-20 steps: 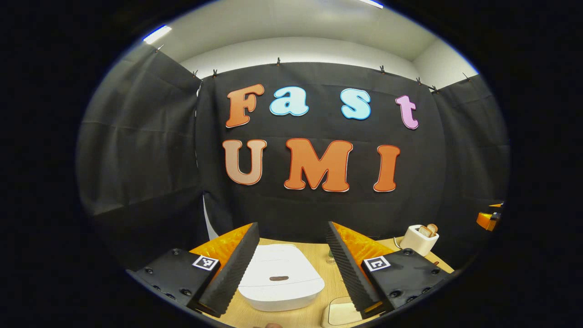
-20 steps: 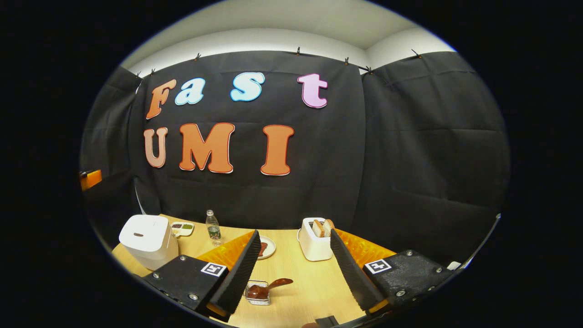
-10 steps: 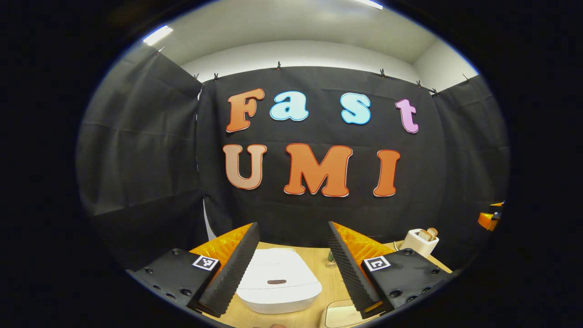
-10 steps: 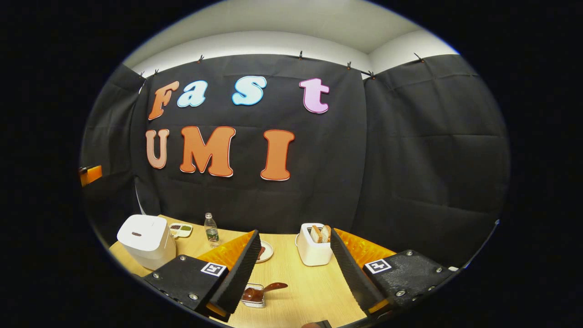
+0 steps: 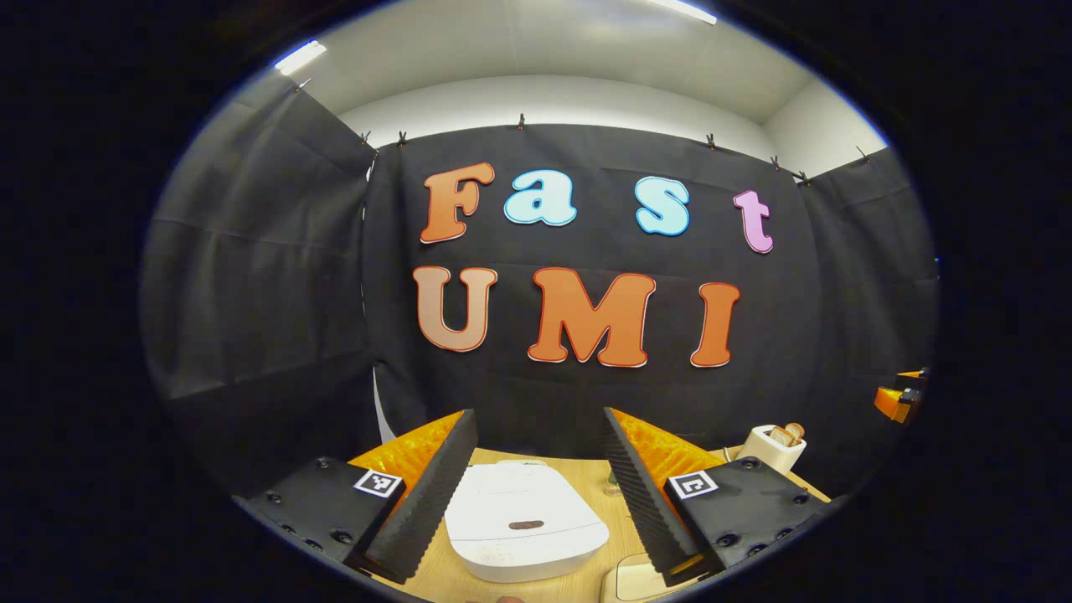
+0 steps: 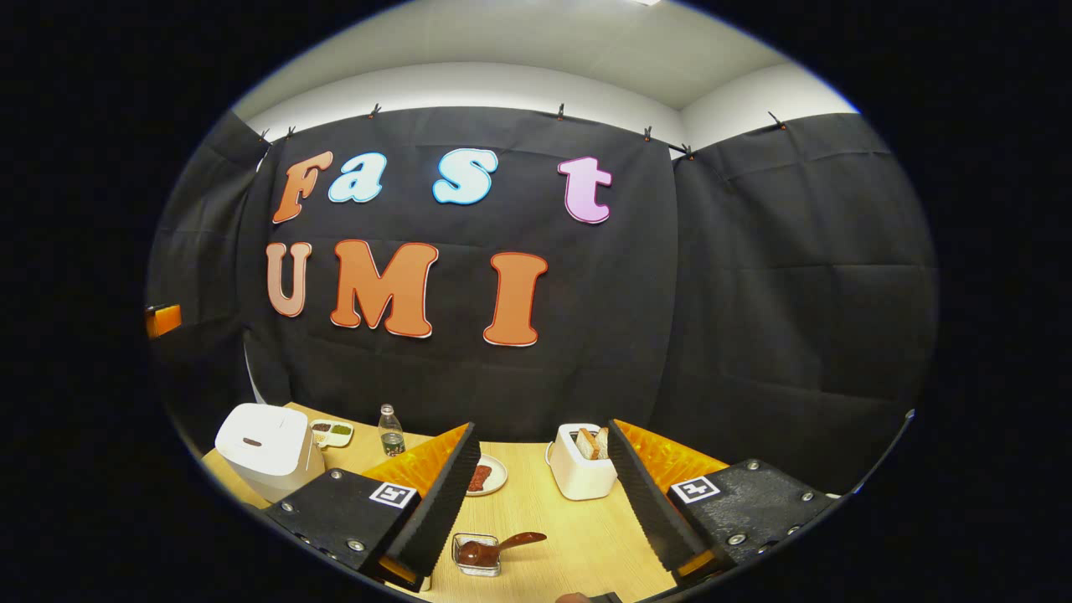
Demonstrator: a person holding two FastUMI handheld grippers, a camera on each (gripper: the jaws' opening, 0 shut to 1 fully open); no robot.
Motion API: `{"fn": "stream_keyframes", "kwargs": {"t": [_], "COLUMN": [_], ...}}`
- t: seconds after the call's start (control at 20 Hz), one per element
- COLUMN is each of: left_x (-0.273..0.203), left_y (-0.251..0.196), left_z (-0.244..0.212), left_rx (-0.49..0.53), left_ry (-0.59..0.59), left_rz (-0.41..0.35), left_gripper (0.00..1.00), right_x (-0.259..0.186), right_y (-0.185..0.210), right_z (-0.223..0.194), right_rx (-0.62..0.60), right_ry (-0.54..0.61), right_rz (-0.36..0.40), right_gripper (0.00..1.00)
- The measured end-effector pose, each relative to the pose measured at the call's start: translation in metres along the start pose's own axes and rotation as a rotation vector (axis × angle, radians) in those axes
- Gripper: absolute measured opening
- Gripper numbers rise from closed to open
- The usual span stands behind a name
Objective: Close the left gripper, press the button to open the rice cooker; take a wooden spoon from the chopstick holder with the right hand, scoop a spoonful of rice and pour it into the rice cooker, then put the wooden spoon back into the chopstick holder.
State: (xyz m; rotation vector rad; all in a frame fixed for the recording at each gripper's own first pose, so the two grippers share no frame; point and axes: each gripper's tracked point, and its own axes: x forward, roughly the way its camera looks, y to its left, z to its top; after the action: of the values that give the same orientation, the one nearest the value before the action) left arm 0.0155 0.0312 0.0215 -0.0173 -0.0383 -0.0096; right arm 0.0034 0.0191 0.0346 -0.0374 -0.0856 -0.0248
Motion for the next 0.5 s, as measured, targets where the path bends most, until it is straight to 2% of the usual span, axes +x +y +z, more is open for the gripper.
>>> {"fn": "stream_keyframes", "kwargs": {"t": [0.2, 0.35, 0.5], "left_x": [0.002, 0.006, 0.008], "left_y": [0.011, 0.027, 0.029], "left_z": [-0.001, -0.009, -0.021], "left_rx": [-0.025, -0.002, 0.001], "left_ry": [0.003, 0.017, 0.052], "left_rz": [-0.006, 0.022, 0.017], "left_gripper": [1.00, 1.00, 0.98], "right_x": [-0.004, -0.007, -0.008], "right_y": [0.016, 0.024, 0.034], "right_z": [-0.004, -0.010, -0.015], "right_rx": [0.015, 0.006, 0.004], "right_ry": [0.011, 0.023, 0.032], "right_rz": [0.009, 0.014, 0.024], "right_gripper": [0.95, 0.95, 0.95]}}
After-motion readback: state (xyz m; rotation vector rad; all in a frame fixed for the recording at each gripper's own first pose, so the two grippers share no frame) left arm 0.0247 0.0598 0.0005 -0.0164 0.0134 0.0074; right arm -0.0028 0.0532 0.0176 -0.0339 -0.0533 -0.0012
